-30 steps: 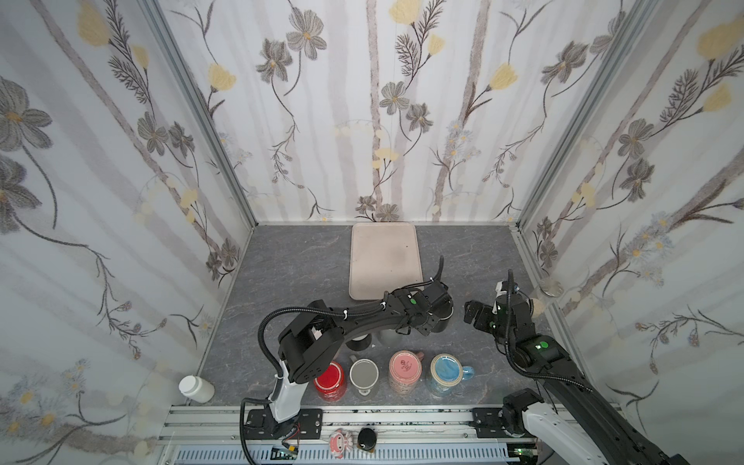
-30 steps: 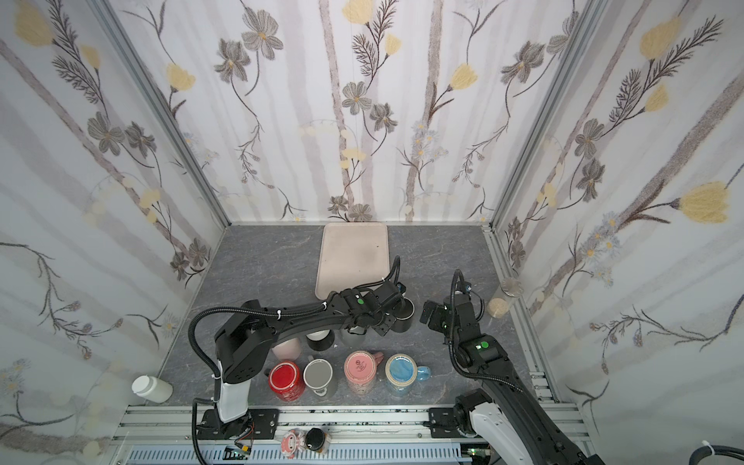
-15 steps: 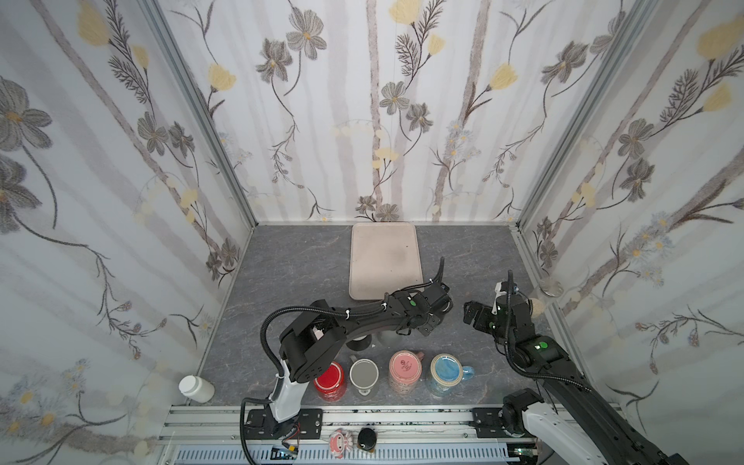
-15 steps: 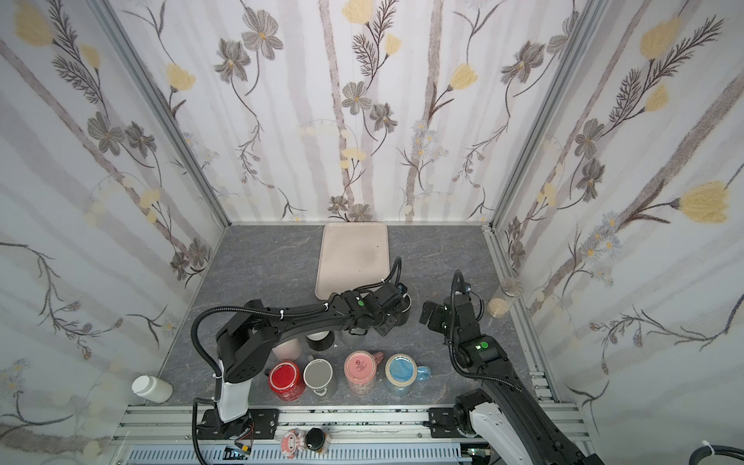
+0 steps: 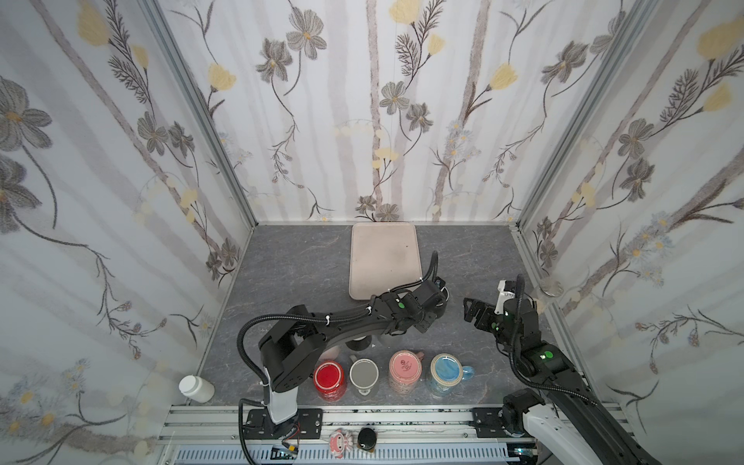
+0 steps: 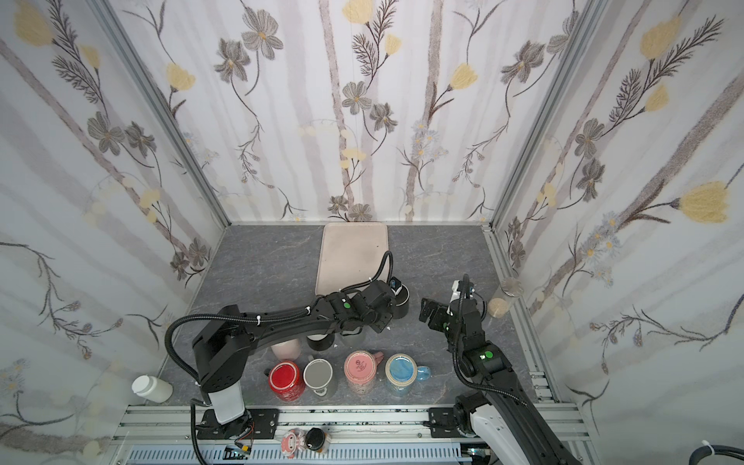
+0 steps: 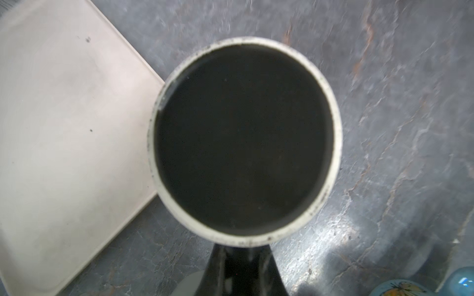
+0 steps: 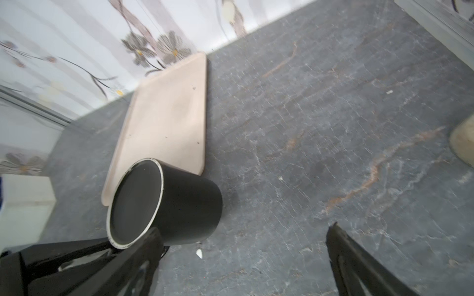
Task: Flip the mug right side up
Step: 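Grasp the black mug's base with the left gripper and lift it, then bring the right gripper to the lifted black mug and grasp its rim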
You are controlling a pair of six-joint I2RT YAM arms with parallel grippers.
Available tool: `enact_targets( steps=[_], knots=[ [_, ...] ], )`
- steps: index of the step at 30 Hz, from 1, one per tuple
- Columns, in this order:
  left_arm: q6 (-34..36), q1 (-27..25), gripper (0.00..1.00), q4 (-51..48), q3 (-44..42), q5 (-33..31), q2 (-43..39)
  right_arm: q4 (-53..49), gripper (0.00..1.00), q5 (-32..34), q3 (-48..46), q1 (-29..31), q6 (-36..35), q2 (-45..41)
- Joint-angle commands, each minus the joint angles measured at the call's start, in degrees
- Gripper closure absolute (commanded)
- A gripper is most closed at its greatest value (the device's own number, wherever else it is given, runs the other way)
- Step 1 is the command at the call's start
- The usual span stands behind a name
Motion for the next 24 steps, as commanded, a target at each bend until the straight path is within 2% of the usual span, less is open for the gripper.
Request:
enact_targets(
  steps=[1,6,10,16,20,24],
  knots=[
    [0.34,1.47,1.0,11.67,-1.47,-0.82,-4.55,9.83,0.0,-3.83,-0.76,-0.03,-1.24,-2.46],
    [-2.83,7.42,1.0,21.11,-8.94,6.39,-13.57,20.2,0.0,-14.74,-1.21,0.09,-2.06,-0.89],
    [-6.54,13.18,1.0,32.4,-17.27,14.32,-22.44,33.63,0.03,-25.35,-3.19,0.11,0.48,3.87],
    [-16.64,23.56,1.0,49.41,-28.64,26.98,-31.14,52.7,0.07,-36.43,-3.34,1.25,5.24,13.86],
    [-19.44,25.23,1.0,60.92,-34.74,32.78,-36.76,59.81,0.09,-40.05,-0.48,5.58,5.38,21.1],
    [-21.17,25.88,1.0,65.78,-36.69,36.36,-38.13,69.09,0.13,-44.75,3.38,9.7,7.52,28.52]
  ],
)
